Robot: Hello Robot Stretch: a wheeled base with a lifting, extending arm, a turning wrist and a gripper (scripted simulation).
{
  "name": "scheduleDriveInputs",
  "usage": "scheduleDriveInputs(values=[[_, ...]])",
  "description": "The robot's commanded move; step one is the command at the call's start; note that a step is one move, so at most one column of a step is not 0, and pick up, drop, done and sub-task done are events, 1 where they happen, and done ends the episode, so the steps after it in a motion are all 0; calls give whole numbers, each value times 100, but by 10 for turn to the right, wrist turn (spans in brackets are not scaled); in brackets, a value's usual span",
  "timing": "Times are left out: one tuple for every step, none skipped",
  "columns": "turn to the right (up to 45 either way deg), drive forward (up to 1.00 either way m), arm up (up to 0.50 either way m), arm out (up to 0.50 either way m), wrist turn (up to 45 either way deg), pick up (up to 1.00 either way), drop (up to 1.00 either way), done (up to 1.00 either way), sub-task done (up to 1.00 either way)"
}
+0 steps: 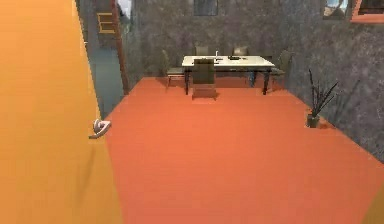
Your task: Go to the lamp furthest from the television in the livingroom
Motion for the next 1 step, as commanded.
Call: scheduleDriveInputs(values=[[0,100,0,0,0,0,0,0,0]])
